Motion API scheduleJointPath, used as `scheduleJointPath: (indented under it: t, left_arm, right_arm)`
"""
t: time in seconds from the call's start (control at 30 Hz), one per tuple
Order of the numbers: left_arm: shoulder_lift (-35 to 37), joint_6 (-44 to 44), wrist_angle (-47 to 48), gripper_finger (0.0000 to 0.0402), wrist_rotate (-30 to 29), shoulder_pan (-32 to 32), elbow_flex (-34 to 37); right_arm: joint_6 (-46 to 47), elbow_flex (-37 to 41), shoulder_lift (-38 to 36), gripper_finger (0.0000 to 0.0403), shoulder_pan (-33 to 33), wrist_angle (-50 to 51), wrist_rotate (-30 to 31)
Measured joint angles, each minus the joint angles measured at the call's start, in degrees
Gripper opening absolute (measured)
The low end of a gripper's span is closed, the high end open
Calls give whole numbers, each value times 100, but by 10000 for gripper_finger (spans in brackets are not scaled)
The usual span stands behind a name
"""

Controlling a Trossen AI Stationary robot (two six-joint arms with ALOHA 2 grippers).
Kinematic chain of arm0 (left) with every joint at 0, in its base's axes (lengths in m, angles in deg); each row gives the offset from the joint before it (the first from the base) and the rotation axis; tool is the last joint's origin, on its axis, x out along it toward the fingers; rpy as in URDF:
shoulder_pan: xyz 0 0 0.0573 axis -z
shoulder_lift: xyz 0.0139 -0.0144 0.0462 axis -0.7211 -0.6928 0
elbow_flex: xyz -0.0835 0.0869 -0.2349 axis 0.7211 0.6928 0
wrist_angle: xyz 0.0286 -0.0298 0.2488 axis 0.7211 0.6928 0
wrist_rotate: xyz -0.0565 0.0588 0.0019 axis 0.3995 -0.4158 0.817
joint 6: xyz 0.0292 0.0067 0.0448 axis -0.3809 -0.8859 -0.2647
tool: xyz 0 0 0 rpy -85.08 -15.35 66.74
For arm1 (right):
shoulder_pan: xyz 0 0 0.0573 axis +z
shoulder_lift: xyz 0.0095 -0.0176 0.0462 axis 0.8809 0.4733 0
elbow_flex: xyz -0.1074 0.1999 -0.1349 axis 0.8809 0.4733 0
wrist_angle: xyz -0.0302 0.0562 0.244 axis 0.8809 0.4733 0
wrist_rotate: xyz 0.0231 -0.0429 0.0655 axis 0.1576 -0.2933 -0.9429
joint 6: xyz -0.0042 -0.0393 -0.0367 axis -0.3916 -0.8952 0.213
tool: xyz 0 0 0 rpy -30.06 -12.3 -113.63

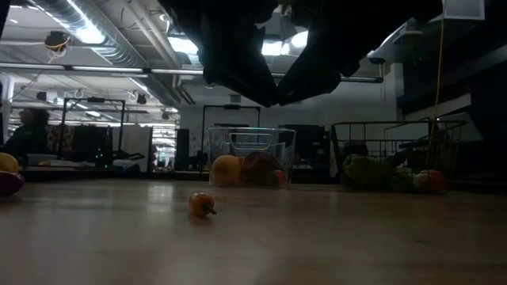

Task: Sort produce into baskets
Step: Put the green mushroom into the wire basket

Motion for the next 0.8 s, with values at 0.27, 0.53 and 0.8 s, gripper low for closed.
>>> scheduleJointPath:
  t: [0.27,0.53,0.8]
  left_arm:
    - [0,-2,8,108,0,0,0]
    - [0,0,34,109,12,-3,0]
    - [2,5,27,141,352,-79,0]
  right_arm:
    - [-8,0,0,161,0,-2,-52]
    - [-33,0,0,76,0,9,-74]
    - [-35,0,0,41,2,9,-125]
